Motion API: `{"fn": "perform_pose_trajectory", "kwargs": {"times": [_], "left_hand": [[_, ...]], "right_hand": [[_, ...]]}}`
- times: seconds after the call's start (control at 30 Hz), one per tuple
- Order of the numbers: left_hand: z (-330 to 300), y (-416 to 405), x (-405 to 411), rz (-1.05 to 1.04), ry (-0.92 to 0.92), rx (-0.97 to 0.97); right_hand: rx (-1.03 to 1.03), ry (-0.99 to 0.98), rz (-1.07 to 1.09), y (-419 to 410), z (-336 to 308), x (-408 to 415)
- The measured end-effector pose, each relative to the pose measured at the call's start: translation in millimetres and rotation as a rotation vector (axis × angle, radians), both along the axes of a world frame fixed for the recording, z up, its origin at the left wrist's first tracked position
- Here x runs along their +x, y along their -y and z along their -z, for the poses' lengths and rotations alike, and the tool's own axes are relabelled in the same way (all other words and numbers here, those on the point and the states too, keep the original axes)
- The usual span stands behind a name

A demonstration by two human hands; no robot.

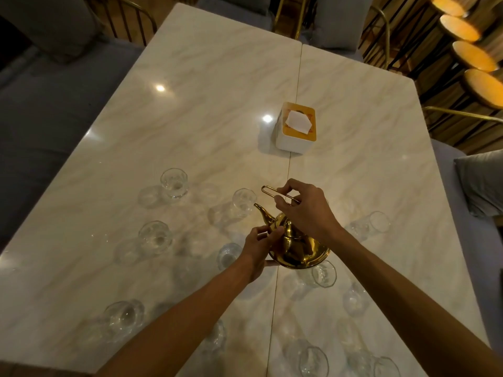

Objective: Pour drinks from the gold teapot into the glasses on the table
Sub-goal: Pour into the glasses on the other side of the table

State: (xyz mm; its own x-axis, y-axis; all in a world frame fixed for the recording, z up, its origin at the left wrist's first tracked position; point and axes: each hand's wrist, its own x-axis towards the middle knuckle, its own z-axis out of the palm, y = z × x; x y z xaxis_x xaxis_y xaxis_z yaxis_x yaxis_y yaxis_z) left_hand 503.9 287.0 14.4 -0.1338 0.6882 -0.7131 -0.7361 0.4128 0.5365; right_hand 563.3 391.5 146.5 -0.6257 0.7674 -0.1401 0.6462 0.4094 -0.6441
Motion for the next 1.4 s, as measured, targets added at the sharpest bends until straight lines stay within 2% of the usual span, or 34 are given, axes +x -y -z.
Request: {"fn": "perform_pose_trajectory", "kwargs": {"times": [0.3,0.6,0.97,1.17,1.4], "left_hand": [[-6,5,-5,0.009,-0.172,0.075],[-11,8,-10,-0.003,-0.377,0.061],[-55,22,4,0.102,-0.626,0.151],[-70,28,34,0.152,-0.65,0.242],[-88,56,93,0.308,-0.652,0.336]], "right_hand": [[-0.047,-0.142,0.125,12,5,16],[-0.121,-0.355,0.3,33,2,31],[-0.035,-0.562,0.402,71,-43,63],[0.048,-0.604,0.465,94,-60,103],[0.131,-0.622,0.594,137,-73,168]]}}
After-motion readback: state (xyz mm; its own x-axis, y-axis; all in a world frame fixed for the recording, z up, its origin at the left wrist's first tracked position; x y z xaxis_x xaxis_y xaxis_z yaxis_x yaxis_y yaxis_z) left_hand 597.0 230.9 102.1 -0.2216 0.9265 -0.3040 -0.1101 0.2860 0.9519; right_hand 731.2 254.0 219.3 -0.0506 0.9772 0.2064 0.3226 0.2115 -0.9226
